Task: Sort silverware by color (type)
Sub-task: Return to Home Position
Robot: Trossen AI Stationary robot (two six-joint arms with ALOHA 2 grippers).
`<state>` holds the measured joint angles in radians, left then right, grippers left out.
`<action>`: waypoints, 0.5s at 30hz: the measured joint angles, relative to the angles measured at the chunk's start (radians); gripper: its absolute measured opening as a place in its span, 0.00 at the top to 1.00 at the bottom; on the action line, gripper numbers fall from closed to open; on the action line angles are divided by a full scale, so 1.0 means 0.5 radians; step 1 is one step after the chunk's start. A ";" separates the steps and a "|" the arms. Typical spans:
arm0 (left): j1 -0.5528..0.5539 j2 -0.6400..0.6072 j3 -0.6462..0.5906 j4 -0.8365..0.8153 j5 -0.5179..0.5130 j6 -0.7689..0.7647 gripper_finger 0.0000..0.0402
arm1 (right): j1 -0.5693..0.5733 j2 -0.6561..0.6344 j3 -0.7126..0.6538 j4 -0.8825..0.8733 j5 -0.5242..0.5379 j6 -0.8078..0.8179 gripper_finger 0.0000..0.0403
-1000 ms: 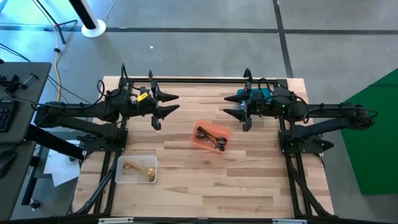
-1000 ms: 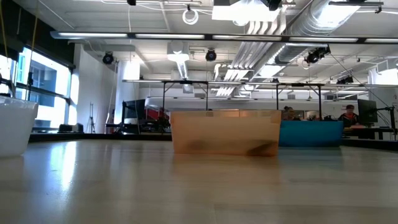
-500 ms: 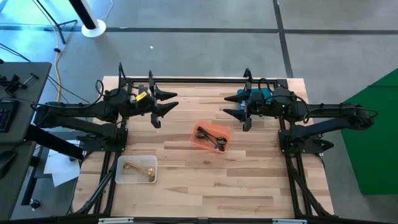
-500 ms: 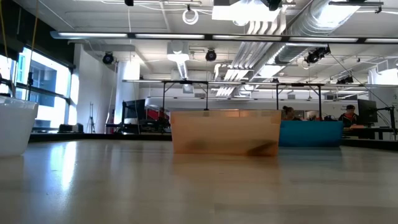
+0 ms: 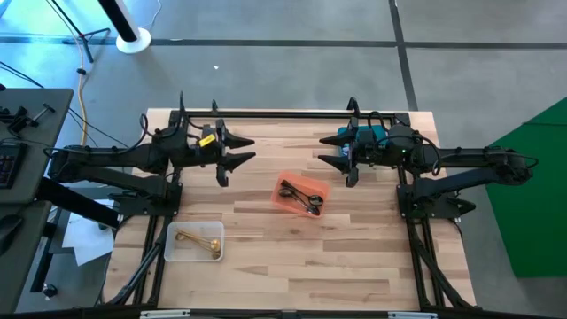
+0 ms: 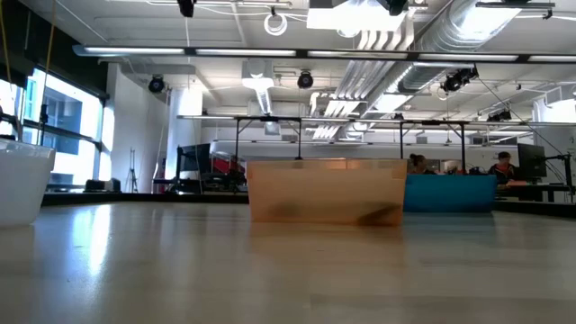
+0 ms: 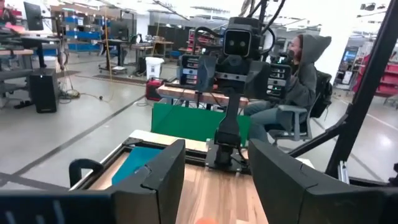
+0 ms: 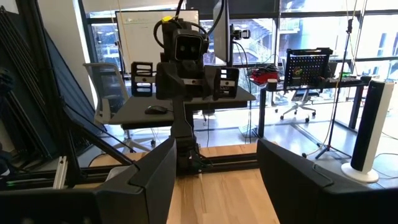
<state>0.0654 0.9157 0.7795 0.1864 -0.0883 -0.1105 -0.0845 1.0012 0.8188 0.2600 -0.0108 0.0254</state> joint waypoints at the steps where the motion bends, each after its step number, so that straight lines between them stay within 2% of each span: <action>1: 0.000 0.000 0.000 0.000 0.000 0.013 0.58 | 0.000 0.000 0.000 0.000 0.000 0.000 0.48; 5: -0.001 0.000 0.000 0.001 0.002 0.026 0.59 | 0.000 0.000 0.000 0.000 0.000 0.000 0.48; 7: -0.001 0.000 0.000 0.001 0.022 0.065 0.62 | 0.000 0.000 0.000 0.000 0.000 0.000 0.48; 10: -0.001 0.000 0.000 -0.002 0.076 0.105 0.74 | 0.000 0.000 0.000 0.000 0.001 0.000 0.48; 13: -0.001 0.000 0.000 -0.002 0.119 0.152 0.92 | 0.000 0.000 0.000 -0.001 0.001 0.001 0.48; 15: -0.001 0.000 0.000 -0.005 0.124 0.172 0.98 | 0.000 0.000 0.000 -0.001 0.001 0.000 0.48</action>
<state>0.0650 0.9157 0.7795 0.1841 -0.0261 -0.0243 -0.0844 1.0012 0.8188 0.2596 -0.0105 0.0256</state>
